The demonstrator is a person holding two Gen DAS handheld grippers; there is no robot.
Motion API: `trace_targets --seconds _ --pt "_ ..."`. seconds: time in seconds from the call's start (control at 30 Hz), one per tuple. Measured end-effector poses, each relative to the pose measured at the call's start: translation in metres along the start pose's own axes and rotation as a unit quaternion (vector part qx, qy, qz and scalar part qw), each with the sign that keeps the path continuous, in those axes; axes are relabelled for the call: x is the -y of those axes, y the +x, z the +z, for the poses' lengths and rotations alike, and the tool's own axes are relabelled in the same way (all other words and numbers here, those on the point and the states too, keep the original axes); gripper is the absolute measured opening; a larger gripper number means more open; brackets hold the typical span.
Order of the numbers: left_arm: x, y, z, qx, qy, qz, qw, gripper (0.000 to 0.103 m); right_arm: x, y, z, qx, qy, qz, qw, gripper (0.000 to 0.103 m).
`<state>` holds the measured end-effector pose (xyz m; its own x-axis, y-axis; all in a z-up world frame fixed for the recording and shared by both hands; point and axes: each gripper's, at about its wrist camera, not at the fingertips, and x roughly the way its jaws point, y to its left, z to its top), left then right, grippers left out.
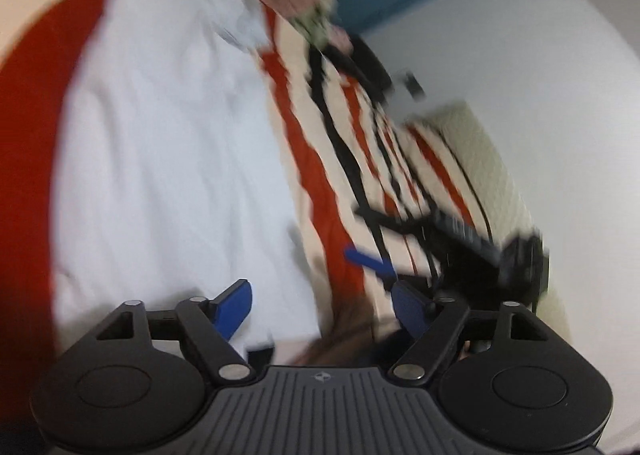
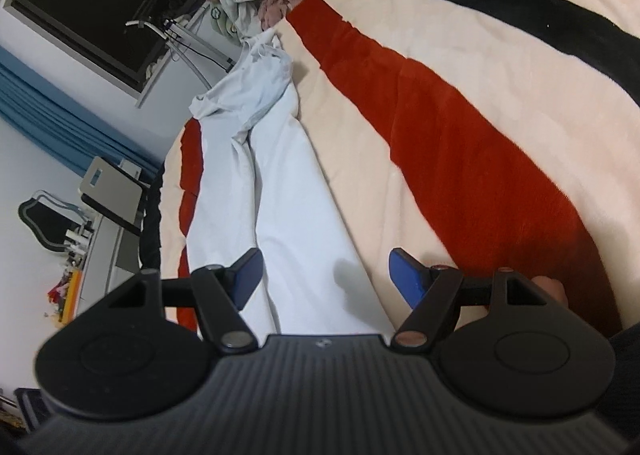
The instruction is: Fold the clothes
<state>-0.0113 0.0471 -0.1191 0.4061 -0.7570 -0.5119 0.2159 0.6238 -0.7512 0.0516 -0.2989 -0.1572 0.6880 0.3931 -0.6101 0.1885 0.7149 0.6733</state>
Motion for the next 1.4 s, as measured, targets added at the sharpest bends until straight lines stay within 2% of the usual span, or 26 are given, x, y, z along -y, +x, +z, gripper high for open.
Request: trace_targets --seconds 0.13,0.27,0.4,0.43,0.53,0.6,0.63,0.7,0.73,0.8,0.9,0.97,1.03,1.07,1.2,1.3,1.37,1.4 --pt "-0.015 -0.011 0.002 0.027 -0.054 0.05 0.997 0.083 0.005 0.019 0.001 -0.052 0.016 0.001 0.999 0.072" --pt "-0.031 -0.023 0.004 0.053 -0.107 0.099 0.9879 0.082 0.008 0.04 0.001 -0.097 0.026 -0.028 0.995 0.072" --pt "-0.046 -0.034 0.007 0.08 -0.16 0.148 0.9728 0.079 0.003 0.051 -0.005 -0.11 0.005 -0.056 0.992 0.07" --pt "-0.048 -0.037 0.006 0.085 -0.166 0.156 0.97 0.081 0.001 0.051 -0.007 -0.113 -0.003 -0.058 0.992 0.071" --pt "-0.044 -0.044 0.0 0.1 -0.169 0.167 0.9663 0.082 -0.001 0.049 -0.012 -0.12 -0.008 -0.049 0.991 0.071" --pt "-0.043 -0.049 -0.002 0.106 -0.17 0.174 0.9642 0.082 -0.003 0.047 -0.016 -0.124 -0.01 -0.043 0.991 0.066" --pt "-0.045 -0.049 -0.001 0.1 -0.173 0.175 0.9641 0.082 -0.004 0.046 -0.017 -0.124 -0.012 -0.041 0.991 0.065" --pt "-0.05 -0.043 0.001 0.083 -0.186 0.171 0.9641 0.082 -0.004 0.042 -0.02 -0.101 -0.005 -0.05 0.994 0.045" --pt "-0.055 -0.042 0.001 0.076 -0.193 0.167 0.9639 0.081 -0.004 0.039 -0.021 -0.086 0.001 -0.057 0.995 0.044" --pt "-0.063 -0.041 0.001 0.07 -0.206 0.155 0.9635 0.081 -0.005 0.038 -0.025 -0.07 0.006 -0.061 0.996 0.044" --pt "-0.062 -0.036 0.0 0.057 -0.203 0.15 0.966 0.076 -0.007 0.045 -0.029 -0.089 0.002 -0.059 0.994 0.044" --pt "-0.057 -0.03 0.0 0.04 -0.189 0.149 0.9697 0.068 -0.006 0.045 -0.029 -0.102 0.002 -0.052 0.993 0.044" --pt "-0.051 -0.024 -0.002 0.026 -0.171 0.149 0.9736 0.053 -0.006 0.044 -0.031 -0.112 0.0 -0.043 0.993 0.044" --pt "-0.048 -0.022 -0.003 0.022 -0.164 0.149 0.9749 0.05 -0.007 0.044 -0.034 -0.119 -0.003 -0.037 0.992 0.044" --pt "-0.043 -0.017 -0.004 0.017 -0.159 0.157 0.9745 0.048 -0.013 0.043 -0.044 -0.142 -0.014 -0.018 0.99 0.043" --pt "-0.044 -0.014 -0.004 0.014 -0.165 0.165 0.9722 0.048 -0.017 0.044 -0.048 -0.134 -0.022 -0.043 0.99 0.042" --pt "-0.045 -0.017 -0.007 0.013 -0.158 0.17 0.9725 0.048 -0.018 0.046 -0.049 -0.133 -0.02 -0.043 0.99 0.044" --pt "-0.044 -0.017 -0.008 0.013 -0.154 0.174 0.9727 0.046 -0.018 0.045 -0.049 -0.133 -0.022 -0.042 0.99 0.035"
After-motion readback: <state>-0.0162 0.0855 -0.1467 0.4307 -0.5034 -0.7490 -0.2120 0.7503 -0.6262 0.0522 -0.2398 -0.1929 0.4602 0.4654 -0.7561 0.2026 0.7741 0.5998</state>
